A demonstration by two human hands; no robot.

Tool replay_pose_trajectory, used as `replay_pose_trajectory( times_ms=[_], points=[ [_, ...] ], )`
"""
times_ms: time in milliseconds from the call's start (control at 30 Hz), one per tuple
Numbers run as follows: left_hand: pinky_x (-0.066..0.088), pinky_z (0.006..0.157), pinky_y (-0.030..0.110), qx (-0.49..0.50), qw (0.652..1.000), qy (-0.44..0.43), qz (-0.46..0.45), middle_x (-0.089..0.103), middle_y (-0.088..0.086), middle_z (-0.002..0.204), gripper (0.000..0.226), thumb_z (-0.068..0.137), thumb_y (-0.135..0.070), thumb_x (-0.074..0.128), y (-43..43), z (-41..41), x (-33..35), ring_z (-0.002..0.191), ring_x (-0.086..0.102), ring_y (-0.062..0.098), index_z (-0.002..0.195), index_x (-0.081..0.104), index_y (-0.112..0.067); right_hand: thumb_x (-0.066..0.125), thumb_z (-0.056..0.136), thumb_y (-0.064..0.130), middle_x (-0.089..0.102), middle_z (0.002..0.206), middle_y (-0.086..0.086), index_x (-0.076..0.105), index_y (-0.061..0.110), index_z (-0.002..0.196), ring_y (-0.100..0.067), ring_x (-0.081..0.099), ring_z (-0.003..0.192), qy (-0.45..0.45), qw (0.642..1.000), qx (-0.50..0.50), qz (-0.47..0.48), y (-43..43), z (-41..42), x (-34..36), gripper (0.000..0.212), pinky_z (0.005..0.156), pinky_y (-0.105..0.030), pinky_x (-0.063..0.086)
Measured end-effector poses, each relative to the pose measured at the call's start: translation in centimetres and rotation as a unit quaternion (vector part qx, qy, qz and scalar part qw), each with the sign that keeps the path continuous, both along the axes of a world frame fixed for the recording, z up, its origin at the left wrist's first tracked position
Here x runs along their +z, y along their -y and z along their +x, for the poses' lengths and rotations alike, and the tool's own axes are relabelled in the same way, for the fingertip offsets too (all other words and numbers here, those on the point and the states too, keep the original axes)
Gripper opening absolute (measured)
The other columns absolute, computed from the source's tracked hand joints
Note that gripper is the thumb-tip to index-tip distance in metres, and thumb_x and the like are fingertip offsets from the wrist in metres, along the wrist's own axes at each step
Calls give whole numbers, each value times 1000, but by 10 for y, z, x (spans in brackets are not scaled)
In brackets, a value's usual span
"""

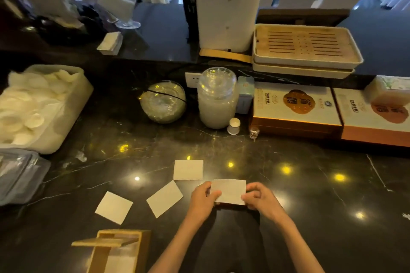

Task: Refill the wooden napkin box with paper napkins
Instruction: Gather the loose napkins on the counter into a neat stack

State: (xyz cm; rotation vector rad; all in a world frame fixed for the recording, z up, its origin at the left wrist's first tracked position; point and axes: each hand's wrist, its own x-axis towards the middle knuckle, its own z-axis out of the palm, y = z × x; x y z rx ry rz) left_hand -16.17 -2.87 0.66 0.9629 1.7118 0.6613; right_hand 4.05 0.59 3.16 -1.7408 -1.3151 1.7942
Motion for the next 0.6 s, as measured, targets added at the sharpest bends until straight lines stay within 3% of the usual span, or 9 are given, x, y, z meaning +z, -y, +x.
replay_pose_trajectory(
  times_ms=[200, 300, 400, 500, 600],
  points=[
    [59, 81, 50, 31, 999, -36, -23, 70, 13, 100, 7, 90, -21, 64, 11, -45, 4, 93, 68, 27, 96, 62, -21, 71, 86, 11, 75, 94, -10, 58, 24, 113, -21, 71, 92, -20, 999, 26, -16, -4, -46, -3, 32, 84, -34, 57],
    [56, 76, 48, 27, 997, -67, -39, 68, 19, 96, 18, 94, -21, 58, 2, -60, 9, 88, 67, 31, 98, 62, -5, 69, 89, 17, 75, 92, -8, 58, 24, 114, -19, 71, 88, -10, 999, 29, -7, -15, -64, -5, 29, 77, -29, 58],
    [52, 74, 45, 40, 990, -129, -34, 64, 12, 87, 16, 93, -18, 56, -22, -77, 18, 83, 63, 29, 90, 60, -3, 68, 89, 15, 71, 82, -9, 62, 16, 108, -17, 67, 75, 23, 999, 15, 31, -35, -91, -6, 21, 68, -29, 55],
    [51, 78, 39, 60, 983, -168, -52, 66, 9, 103, 18, 94, -16, 53, -50, -92, 18, 92, 60, 22, 106, 63, -7, 67, 89, 14, 69, 80, -3, 63, 18, 97, -14, 64, 73, 92, 994, -5, 62, -55, -128, -7, 9, 63, -26, 52],
    [51, 79, 34, 54, 974, -203, -87, 65, 10, 120, 25, 96, -15, 51, -66, -101, 8, 106, 62, 25, 118, 60, -10, 62, 91, 17, 68, 89, 1, 64, 20, 93, -13, 62, 82, 172, 982, 0, 82, -64, -161, -19, 4, 59, -21, 44]
  ],
)
